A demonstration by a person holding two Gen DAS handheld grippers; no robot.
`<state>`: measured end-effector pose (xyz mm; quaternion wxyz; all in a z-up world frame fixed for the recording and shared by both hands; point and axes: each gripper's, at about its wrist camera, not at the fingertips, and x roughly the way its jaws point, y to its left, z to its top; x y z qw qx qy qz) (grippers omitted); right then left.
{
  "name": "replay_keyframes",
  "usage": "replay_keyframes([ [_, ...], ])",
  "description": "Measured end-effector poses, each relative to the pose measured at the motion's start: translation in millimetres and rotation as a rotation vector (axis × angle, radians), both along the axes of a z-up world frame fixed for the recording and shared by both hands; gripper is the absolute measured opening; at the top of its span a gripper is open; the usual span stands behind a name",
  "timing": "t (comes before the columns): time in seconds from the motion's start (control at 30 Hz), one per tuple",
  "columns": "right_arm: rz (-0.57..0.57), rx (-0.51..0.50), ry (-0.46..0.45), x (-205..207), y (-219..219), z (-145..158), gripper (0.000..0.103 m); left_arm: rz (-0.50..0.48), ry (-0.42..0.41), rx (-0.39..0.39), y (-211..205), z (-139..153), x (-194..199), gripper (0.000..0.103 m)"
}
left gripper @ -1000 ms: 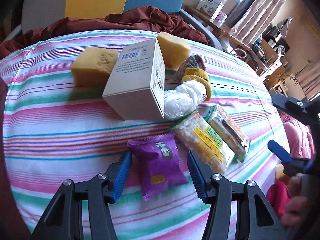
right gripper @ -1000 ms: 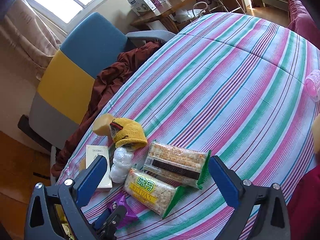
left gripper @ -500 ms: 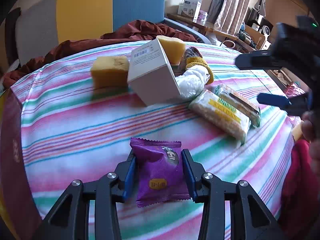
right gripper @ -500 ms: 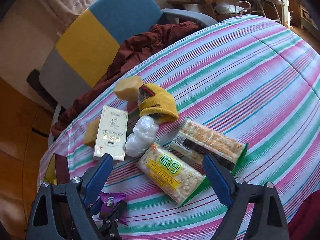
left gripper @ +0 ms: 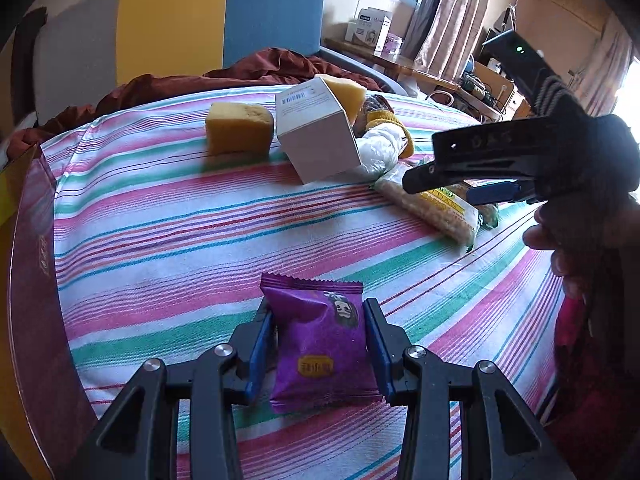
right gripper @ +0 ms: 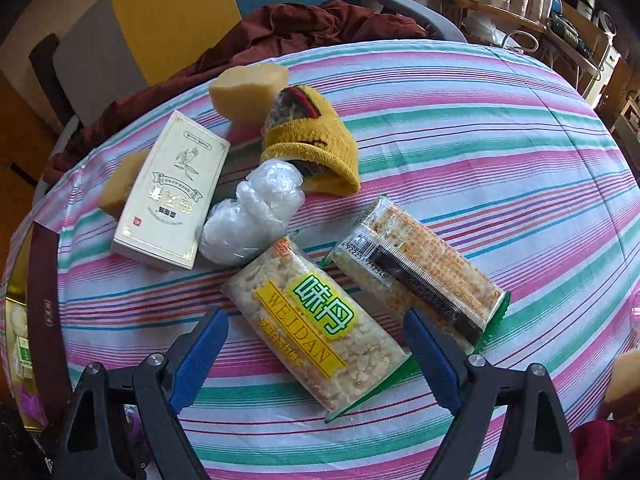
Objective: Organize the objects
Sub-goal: 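Grasp the purple packet with the left gripper while the right grasps the WEIDAN rice-cracker bag, then carry the purple packet into the gold tray and open the left gripper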
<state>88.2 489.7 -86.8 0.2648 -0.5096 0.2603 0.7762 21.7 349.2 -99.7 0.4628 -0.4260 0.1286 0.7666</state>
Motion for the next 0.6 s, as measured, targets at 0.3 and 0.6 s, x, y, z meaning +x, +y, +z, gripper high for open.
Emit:
replay_keyframes([
  [0.3, 0.082, 0.045, -0.079, -4.1, -12.8, -12.8, 0.049, -0.01, 0.01, 0.004, -8.3, 1.9, 5.0, 0.045],
  [0.6, 0.092, 0.008, -0.07, 4.5, -7.4, -19.3, 0.05, -0.019, 0.057, -0.006, -1.5, -0.6, 11.3, 0.045],
])
